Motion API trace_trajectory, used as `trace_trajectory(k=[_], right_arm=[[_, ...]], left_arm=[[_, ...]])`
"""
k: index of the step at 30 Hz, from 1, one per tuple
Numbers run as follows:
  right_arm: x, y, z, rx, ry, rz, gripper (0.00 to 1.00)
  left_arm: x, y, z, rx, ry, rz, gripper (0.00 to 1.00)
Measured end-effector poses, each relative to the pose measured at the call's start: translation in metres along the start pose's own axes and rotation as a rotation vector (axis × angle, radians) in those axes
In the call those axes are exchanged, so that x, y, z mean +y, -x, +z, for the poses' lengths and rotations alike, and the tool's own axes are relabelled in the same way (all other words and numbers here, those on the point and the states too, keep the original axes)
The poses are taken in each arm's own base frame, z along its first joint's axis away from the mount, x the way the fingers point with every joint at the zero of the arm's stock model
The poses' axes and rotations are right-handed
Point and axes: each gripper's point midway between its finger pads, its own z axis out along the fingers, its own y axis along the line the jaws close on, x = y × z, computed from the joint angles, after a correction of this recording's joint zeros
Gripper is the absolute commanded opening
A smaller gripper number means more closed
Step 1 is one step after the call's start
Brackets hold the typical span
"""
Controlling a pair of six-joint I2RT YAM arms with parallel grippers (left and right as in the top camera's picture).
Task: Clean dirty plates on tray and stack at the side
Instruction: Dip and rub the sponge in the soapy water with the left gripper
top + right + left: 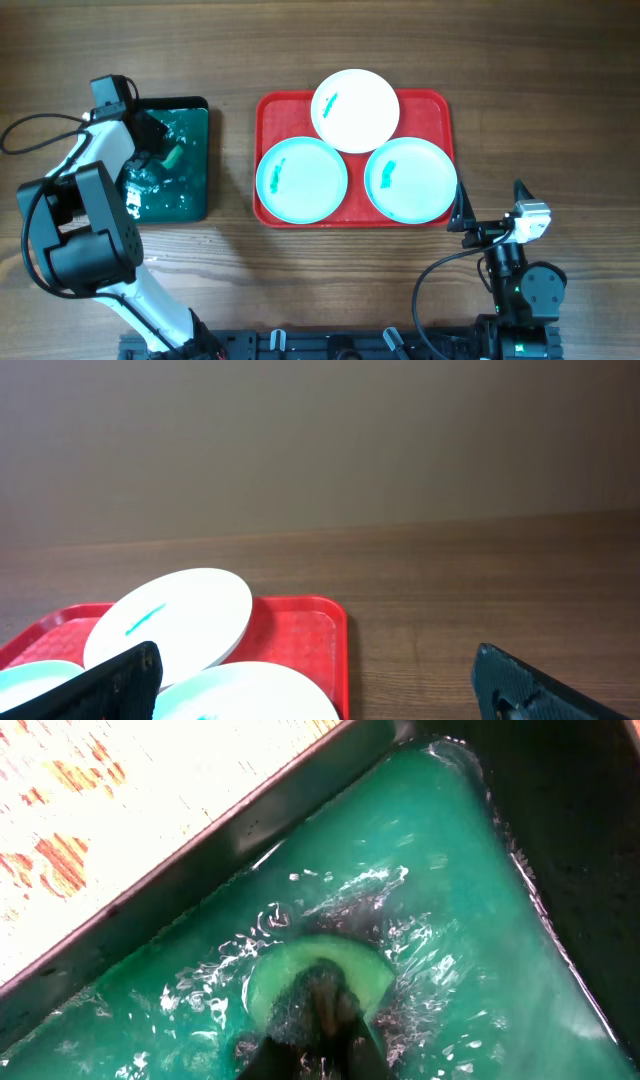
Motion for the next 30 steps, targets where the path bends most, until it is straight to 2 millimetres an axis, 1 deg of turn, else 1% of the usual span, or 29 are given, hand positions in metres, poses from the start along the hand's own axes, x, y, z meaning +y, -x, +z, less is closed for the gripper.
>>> trace_trajectory(k=[1, 2, 6, 7, 8, 10, 11, 12, 13, 15, 17, 18, 19, 20, 21, 26, 28, 29, 30], right_arm=[[0.000, 0.000, 0.000, 0.000, 0.000, 0.000, 1.00], [0.000, 0.000, 0.000, 0.000, 0.000, 0.000, 1.00], [0.000, 0.000, 0.000, 0.000, 0.000, 0.000, 1.00], [0.000, 0.000, 0.000, 0.000, 0.000, 0.000, 1.00], [0.000, 0.000, 0.000, 0.000, 0.000, 0.000, 1.00], [0.000, 0.000, 0.000, 0.000, 0.000, 0.000, 1.00], [0.000, 0.000, 0.000, 0.000, 0.000, 0.000, 1.00], [0.000, 0.000, 0.000, 0.000, 0.000, 0.000, 1.00], [0.000, 0.000, 0.000, 0.000, 0.000, 0.000, 1.00], [0.000, 0.000, 0.000, 0.000, 0.000, 0.000, 1.00], [0.000, 0.000, 0.000, 0.000, 0.000, 0.000, 1.00], [0.000, 0.000, 0.000, 0.000, 0.000, 0.000, 1.00], [0.000, 0.000, 0.000, 0.000, 0.000, 0.000, 1.00], [0.000, 0.000, 0.000, 0.000, 0.000, 0.000, 1.00], [0.000, 0.000, 0.000, 0.000, 0.000, 0.000, 1.00], [0.000, 0.000, 0.000, 0.000, 0.000, 0.000, 1.00], [0.000, 0.000, 0.000, 0.000, 0.000, 0.000, 1.00], [0.000, 0.000, 0.000, 0.000, 0.000, 0.000, 1.00], [0.000, 0.000, 0.000, 0.000, 0.000, 0.000, 1.00]], left_arm=[[0.000, 0.000, 0.000, 0.000, 0.000, 0.001, 0.91], [-0.001, 0.001, 0.000, -0.003, -0.003, -0.001, 1.00], [-0.001, 0.004, -0.004, -0.006, 0.008, 0.001, 1.00], [0.001, 0.002, -0.005, 0.000, 0.016, 0.002, 0.98], [0.003, 0.000, -0.006, 0.011, 0.023, 0.005, 0.91], [0.006, -0.007, -0.007, 0.043, 0.036, 0.010, 0.72], [0.007, -0.011, -0.008, 0.064, 0.036, 0.014, 0.64], [0.008, -0.017, -0.010, 0.095, 0.029, 0.018, 0.36], [0.006, -0.025, -0.012, 0.143, 0.006, 0.011, 0.26], [0.003, -0.034, -0.014, 0.191, -0.022, 0.000, 0.04], [0.001, -0.047, -0.015, 0.253, -0.047, -0.005, 0.04], [-0.001, -0.052, -0.016, 0.275, -0.061, -0.007, 0.12], [-0.002, -0.054, -0.016, 0.286, -0.070, -0.009, 0.42], [-0.004, -0.055, -0.017, 0.297, -0.079, -0.009, 0.86], [-0.005, -0.057, -0.017, 0.305, -0.085, -0.012, 1.00], [-0.023, -0.061, -0.028, 0.344, -0.160, -0.015, 1.00], [-0.021, -0.064, -0.029, 0.355, -0.152, -0.015, 0.76], [-0.020, -0.065, -0.030, 0.359, -0.147, -0.016, 0.60], [-0.016, -0.068, -0.030, 0.370, -0.131, -0.019, 0.41]])
